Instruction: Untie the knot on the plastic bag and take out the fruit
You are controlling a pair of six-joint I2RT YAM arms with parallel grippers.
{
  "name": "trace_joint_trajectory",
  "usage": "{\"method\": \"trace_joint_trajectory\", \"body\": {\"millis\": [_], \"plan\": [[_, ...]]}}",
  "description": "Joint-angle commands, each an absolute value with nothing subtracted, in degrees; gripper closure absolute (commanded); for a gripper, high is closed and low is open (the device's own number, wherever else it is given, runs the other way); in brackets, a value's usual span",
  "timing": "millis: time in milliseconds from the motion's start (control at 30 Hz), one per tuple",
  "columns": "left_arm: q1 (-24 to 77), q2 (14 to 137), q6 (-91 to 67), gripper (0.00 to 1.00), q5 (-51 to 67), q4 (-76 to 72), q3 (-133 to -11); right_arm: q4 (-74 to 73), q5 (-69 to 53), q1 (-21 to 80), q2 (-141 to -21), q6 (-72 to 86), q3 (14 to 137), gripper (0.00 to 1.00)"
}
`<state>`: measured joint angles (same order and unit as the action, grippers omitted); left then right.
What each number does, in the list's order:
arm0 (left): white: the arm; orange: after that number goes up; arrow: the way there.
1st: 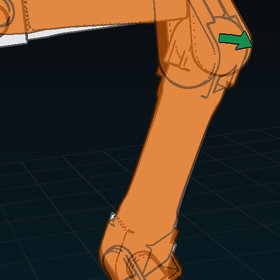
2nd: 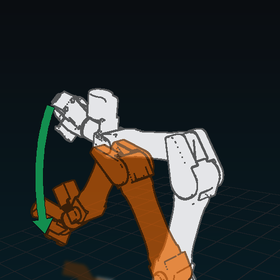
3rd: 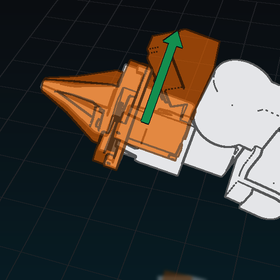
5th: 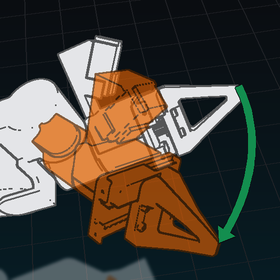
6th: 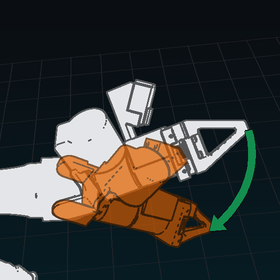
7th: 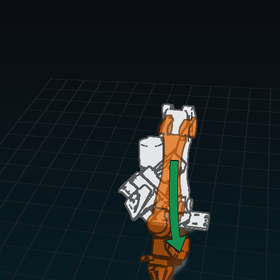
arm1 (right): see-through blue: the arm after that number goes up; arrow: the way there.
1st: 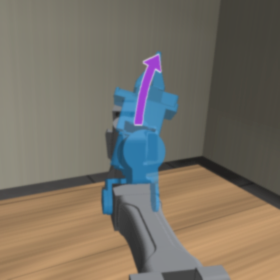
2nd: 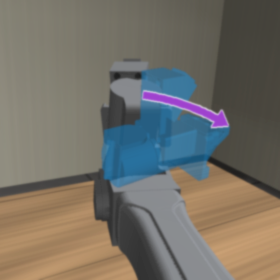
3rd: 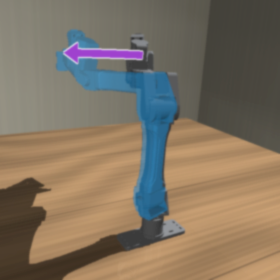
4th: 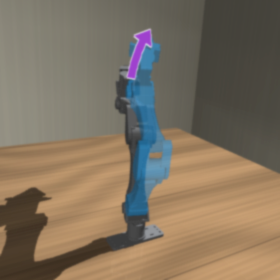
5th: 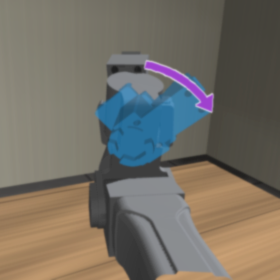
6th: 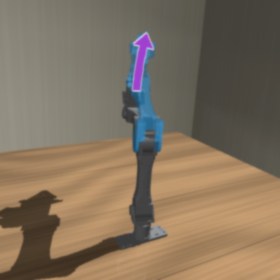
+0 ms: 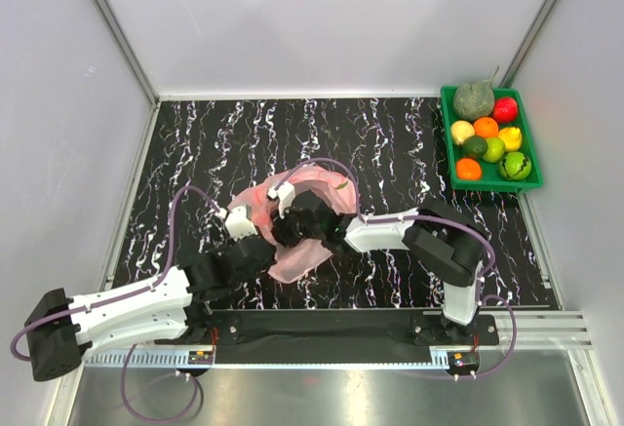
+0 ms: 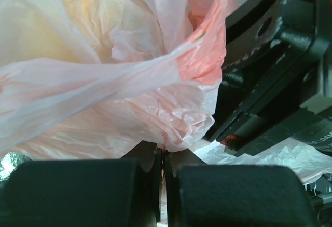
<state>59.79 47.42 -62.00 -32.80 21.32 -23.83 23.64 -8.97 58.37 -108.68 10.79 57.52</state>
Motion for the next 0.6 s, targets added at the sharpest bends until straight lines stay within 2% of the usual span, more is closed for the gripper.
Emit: {"method": "trace_joint_trajectory", "body": {"millis": [0,67,100,400,567], "plan": [[59.8,45.8,-62.8,1.00,-33.7,19.9,-23.9,20.8,-2.4,58.9,-102.2,9.8,57.9,0.81],[59.8,45.2,-62.9,1.00,-34.4,21.3,-24.0,19.0,2.0,58.9,-99.9,8.8,56.3,0.85],[59.8,44.8,-63.0,1.00,-34.5,21.6,-24.1,18.0,4.6,58.8,-99.3,9.4,56.0,0.93],[59.8,42.4,-60.6,1.00,-38.6,28.5,-28.7,-4.6,32.7,58.5,-97.3,18.4,58.5,1.00],[59.7,43.7,-61.0,1.00,-43.2,34.4,-30.5,-15.9,41.5,56.4,-94.6,24.8,58.3,1.00]]}}
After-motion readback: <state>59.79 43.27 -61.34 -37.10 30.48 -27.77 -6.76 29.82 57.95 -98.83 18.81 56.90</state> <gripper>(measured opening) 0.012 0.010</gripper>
